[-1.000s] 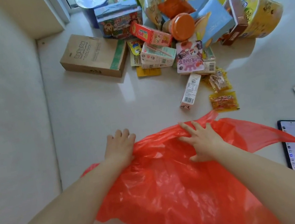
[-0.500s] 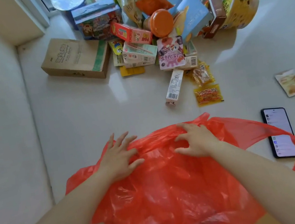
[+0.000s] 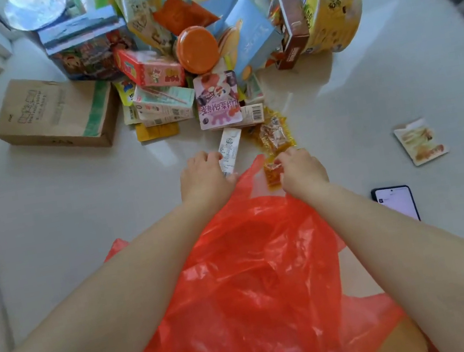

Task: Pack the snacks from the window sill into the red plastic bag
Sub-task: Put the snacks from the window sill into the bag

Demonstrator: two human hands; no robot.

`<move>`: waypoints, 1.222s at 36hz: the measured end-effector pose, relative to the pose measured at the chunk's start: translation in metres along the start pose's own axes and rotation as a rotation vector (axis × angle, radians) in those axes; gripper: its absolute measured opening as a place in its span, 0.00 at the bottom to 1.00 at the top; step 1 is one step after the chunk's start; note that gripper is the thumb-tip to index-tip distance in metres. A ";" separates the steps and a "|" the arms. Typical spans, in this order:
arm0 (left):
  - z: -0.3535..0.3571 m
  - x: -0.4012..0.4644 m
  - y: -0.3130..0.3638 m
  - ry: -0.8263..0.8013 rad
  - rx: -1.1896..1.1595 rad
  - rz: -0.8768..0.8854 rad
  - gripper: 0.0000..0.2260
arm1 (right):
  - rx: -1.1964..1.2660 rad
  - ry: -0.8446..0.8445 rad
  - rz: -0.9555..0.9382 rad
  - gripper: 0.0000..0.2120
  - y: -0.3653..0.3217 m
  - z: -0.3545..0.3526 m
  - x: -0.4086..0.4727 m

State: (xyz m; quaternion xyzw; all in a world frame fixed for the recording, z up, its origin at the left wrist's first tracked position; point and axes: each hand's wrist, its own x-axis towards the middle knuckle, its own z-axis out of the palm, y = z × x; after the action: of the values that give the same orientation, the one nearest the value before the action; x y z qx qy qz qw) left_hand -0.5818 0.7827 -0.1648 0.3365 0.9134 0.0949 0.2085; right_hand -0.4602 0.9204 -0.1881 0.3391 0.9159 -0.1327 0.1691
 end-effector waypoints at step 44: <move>0.056 0.069 0.033 0.011 -0.108 -0.450 0.24 | 0.240 -0.064 0.121 0.26 0.002 -0.005 0.108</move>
State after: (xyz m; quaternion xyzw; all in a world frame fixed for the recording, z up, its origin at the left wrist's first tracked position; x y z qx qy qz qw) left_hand -0.5851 0.8546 -0.2261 0.1124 0.9601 0.0965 0.2371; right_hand -0.5367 0.9861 -0.2275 0.4073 0.8653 -0.2416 0.1640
